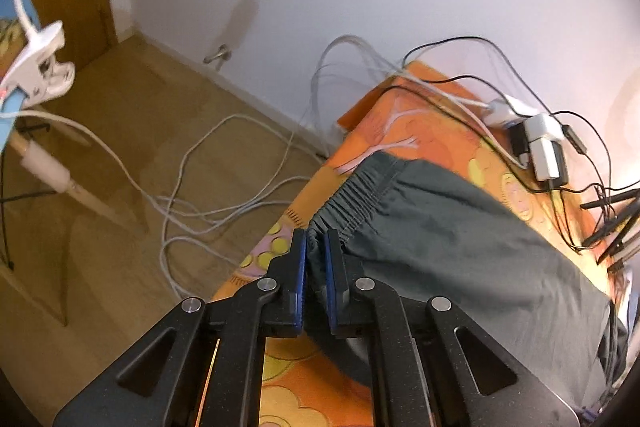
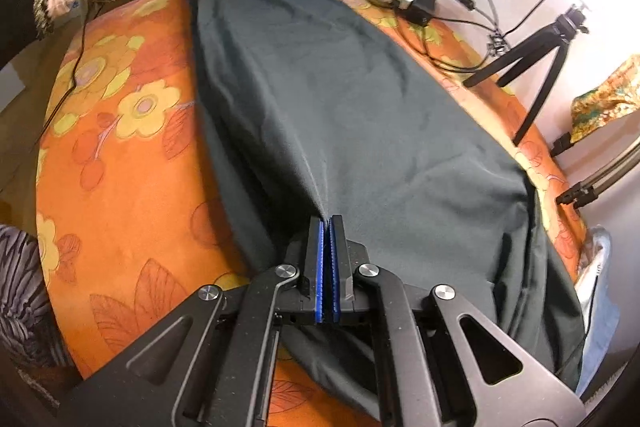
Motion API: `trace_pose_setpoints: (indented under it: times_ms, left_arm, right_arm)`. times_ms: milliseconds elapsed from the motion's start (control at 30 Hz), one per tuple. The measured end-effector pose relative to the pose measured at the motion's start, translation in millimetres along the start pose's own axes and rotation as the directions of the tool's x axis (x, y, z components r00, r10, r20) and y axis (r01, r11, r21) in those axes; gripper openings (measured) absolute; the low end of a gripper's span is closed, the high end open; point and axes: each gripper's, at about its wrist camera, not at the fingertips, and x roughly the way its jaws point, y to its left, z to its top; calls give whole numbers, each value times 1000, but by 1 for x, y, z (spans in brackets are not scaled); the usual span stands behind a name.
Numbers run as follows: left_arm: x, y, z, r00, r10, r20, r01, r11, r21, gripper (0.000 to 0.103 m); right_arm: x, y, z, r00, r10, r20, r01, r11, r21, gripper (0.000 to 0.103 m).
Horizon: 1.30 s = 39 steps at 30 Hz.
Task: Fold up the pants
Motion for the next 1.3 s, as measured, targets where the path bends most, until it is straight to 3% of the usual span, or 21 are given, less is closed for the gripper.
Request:
trace_pose_setpoints:
  times_ms: [100,233,367,467,567,667,767,867,1000,1100,1167,1233,1300]
  left_arm:
    - [0,3,-3,1000,29,8,-29,1000,11,7]
    - [-1,3,-1,998,54,-24,-54,998,13,18]
    - [-29,-12,-4,997,66,44,-70,993,92,19]
    - [-53,-32,-16,998,-5,63,-5,988,153,19]
    - [-75,-67,-43,992,-123,34,110,960,256,19]
    - [-92,-113,-81,973,-227,-42,227,902,366,19]
    - [-107,-161,-122,942,-308,-131,333,822,462,19]
    - [-117,-207,-162,898,-369,-241,440,728,525,19]
    - [-122,-259,-208,834,-404,-376,551,633,544,19]
    - [-125,-293,-239,786,-416,-458,618,565,547,20]
    - [-128,-312,-259,771,-417,-482,636,539,553,33]
    - [-135,-329,-280,756,-410,-510,654,495,572,33]
    - [-140,-348,-296,743,-407,-531,669,464,581,33]
  right_arm:
    - [8,5,-2,999,31,-23,-31,999,4,3]
    - [0,3,-6,998,70,2,-70,997,25,4]
    - [-35,-34,-23,992,80,100,-100,971,217,31]
    - [-64,-62,-54,990,23,138,-72,932,356,32]
    - [-84,-81,-94,991,-32,133,-36,878,477,36]
    - [-102,-97,-140,989,-113,99,34,814,580,52]
    - [-121,-117,-190,980,-192,44,111,720,685,52]
    - [-137,-137,-236,970,-243,-13,166,620,767,53]
    - [-140,-159,-281,957,-273,-97,231,519,823,59]
    - [-139,-172,-303,967,-241,-83,191,468,863,59]
    - [-140,-176,-313,969,-236,-69,170,444,880,60]
    - [-141,-178,-322,975,-219,-38,132,435,891,60]
    - [-141,-174,-327,979,-204,-5,99,456,884,60]
